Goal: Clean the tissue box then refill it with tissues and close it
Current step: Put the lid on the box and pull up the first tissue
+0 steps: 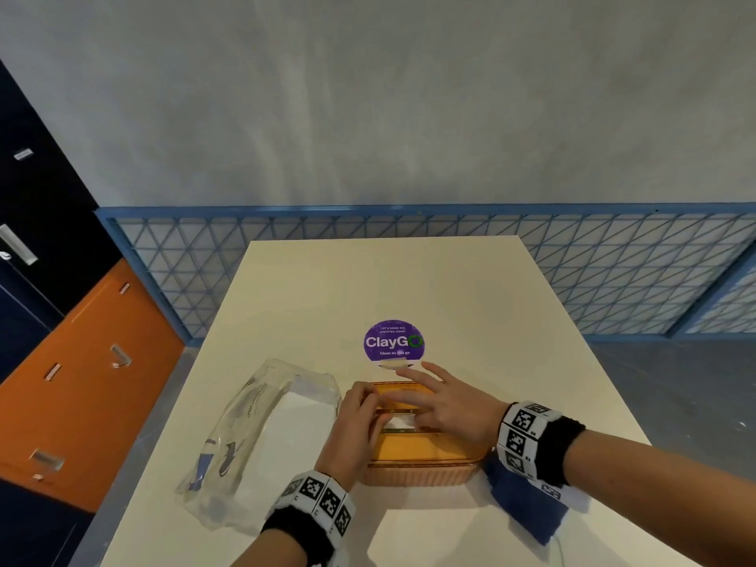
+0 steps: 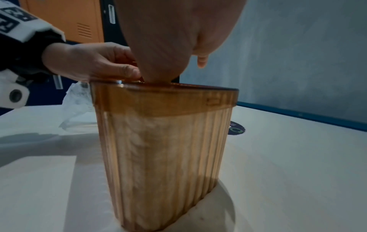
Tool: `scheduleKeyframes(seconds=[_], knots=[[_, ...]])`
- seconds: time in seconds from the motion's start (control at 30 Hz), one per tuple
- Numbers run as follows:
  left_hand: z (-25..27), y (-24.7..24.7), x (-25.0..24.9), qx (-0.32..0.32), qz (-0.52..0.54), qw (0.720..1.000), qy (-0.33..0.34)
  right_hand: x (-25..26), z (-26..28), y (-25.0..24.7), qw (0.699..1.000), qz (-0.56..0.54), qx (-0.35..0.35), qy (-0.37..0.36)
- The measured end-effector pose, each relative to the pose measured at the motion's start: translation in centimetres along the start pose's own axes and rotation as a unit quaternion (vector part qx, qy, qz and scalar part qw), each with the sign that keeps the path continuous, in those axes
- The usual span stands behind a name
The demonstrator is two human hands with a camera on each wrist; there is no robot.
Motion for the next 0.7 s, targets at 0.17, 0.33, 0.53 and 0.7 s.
scheduleKeyframes(seconds=[0.17, 0.33, 0.53, 0.7], knots=[[-0.1, -0.1, 0.0, 0.003, 0.003, 1.000, -0.009, 0.1, 0.2, -0.5, 1.000, -0.005, 0.004, 0.003], [0.2, -0.1, -0.2, 0.005, -0.011, 1.000, 0.005, -1.4, 1.8, -1.5, 0.984, -0.121, -0.076, 0.106], [-0.3, 0.2, -2.0, 0.026, -0.050, 0.996, 0.068, -3.6, 3.2, -1.8, 0.908, -0.325, -0.133, 0.230], [-1.3, 1.1, -3.6, 0.067, -0.145, 0.986, 0.044, -3.6, 3.6, -1.2, 0.898, -0.340, -0.062, 0.272]])
Point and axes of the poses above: each hand's wrist, its own z-axis away from the middle knuckle, its own y-axis out of the palm, x = y × z, the point moved 7 cm from there along -z, towards the middle knuckle, and after that the axes turned 5 degrees about -z, right-handed, at the moved point
